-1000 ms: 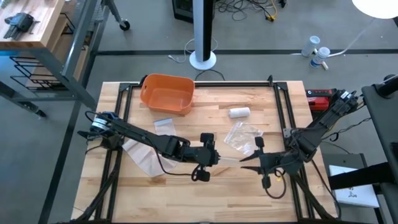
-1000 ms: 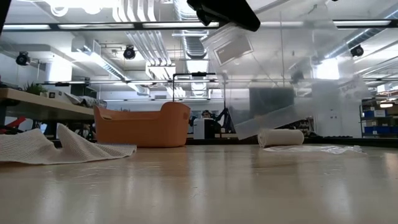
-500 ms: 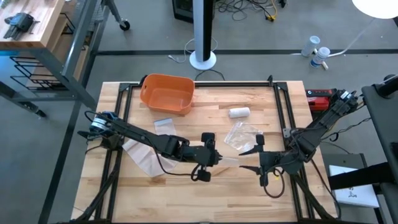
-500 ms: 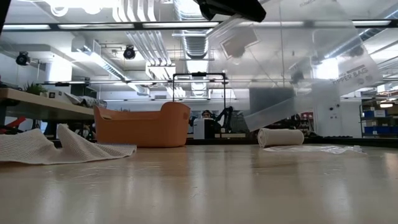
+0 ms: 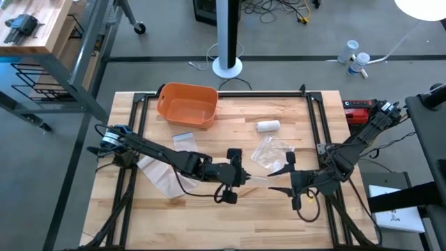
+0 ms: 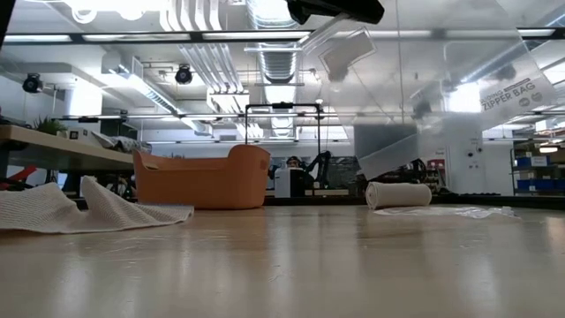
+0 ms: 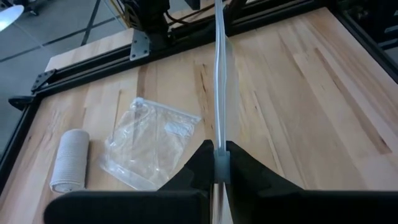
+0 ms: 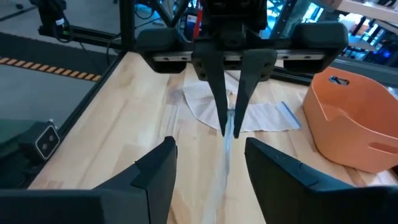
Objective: Roll bandage
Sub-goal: Open the transparent zip bag
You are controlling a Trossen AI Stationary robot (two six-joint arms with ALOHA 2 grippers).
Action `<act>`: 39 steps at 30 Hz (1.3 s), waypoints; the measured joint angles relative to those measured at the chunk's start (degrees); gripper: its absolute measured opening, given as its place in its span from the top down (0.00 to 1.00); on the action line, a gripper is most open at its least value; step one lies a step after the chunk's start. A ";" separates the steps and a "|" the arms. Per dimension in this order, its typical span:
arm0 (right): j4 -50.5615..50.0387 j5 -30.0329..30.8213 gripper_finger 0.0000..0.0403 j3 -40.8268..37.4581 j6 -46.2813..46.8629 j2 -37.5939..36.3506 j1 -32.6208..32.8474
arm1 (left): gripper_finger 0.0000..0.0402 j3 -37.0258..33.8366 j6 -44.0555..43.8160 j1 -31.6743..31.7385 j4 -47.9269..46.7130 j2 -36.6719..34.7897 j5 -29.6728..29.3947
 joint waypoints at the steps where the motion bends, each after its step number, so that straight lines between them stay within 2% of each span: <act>1: 0.17 0.00 0.56 0.00 -0.28 0.00 0.00 | 0.97 0.00 0.30 0.00 0.28 0.00 0.00; 10: 0.38 0.20 0.66 0.00 -0.21 0.00 -0.02 | 0.97 0.00 1.81 0.00 1.83 0.00 0.01; 14: 1.03 0.28 0.75 0.00 -0.19 0.00 -0.04 | 0.97 0.00 1.88 0.00 2.25 0.00 0.02; 21: 1.59 0.35 0.98 0.00 -0.33 0.00 -0.04 | 0.96 0.00 1.88 -0.04 2.60 0.00 0.18; 33: 0.22 0.39 1.00 0.00 -0.27 0.00 -0.04 | 0.77 -0.02 0.35 -0.11 2.80 0.00 0.26; 39: 0.24 0.37 1.00 0.00 -0.54 0.00 -0.04 | 0.72 -0.06 -1.87 0.04 2.80 0.00 0.24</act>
